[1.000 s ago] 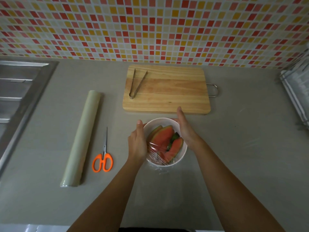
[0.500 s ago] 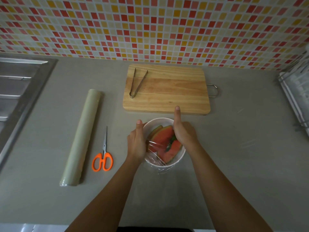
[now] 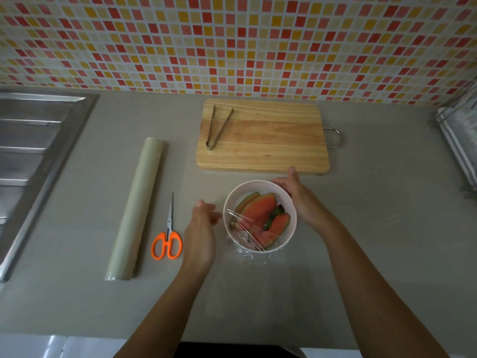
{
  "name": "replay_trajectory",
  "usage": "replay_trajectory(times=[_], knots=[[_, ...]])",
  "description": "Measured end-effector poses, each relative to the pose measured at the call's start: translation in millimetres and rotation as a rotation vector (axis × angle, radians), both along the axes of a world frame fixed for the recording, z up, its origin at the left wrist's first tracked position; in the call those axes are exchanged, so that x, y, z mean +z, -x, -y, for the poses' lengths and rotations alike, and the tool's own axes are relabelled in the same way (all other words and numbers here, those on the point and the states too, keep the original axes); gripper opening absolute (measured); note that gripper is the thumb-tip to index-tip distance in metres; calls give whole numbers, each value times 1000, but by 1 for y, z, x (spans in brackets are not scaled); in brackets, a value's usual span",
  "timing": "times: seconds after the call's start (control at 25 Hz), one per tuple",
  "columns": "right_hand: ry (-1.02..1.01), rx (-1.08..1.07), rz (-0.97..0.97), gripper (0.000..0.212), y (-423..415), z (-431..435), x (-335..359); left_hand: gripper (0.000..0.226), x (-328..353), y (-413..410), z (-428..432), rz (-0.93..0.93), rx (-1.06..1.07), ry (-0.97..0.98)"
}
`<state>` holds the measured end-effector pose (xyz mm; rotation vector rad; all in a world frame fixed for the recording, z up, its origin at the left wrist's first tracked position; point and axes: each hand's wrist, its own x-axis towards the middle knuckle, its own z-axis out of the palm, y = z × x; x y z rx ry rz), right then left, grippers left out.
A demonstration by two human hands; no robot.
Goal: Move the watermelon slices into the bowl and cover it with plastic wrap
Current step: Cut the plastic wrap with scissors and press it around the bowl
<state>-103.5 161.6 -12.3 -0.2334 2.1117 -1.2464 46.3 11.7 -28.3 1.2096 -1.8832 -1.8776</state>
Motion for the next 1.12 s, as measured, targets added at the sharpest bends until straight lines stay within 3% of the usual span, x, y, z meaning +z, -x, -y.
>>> replay_trajectory(times=[0.08, 0.2, 0.28, 0.36, 0.44, 0.48, 0.56, 0.64, 0.84, 1.12], knots=[[26, 34, 14, 89, -6, -5, 1, 49, 2, -8, -7, -73, -42, -107], [63, -131, 120, 97, -21, -16, -5, 50, 5, 22, 11, -141, -172, -241], [-34, -198, 209, 102, -32, -27, -6, 54, 7, 51, 32, -123, -274, -168], [-231, -169, 101, 87, -38, -35, -11, 46, 6, 68, 54, -39, -219, 25], [-209, -259, -185, 53, -35, -35, -15, 38, 5, 69, 65, 113, -238, 204], [-143, -285, -222, 42, -32, -30, -14, 44, 6, 68, 64, 219, -356, 257], [-34, -237, -147, 37, -25, -15, -11, 64, 6, 67, 57, 386, -631, 259], [-36, -161, -94, 43, -24, -4, -14, 66, 11, 72, 50, 379, -741, 148], [-42, -271, -81, 49, -24, 2, -30, 28, 13, 86, 50, 140, -695, 16], [-27, -362, -91, 52, -24, 2, -37, 38, -10, 82, 42, 86, -375, -45]])
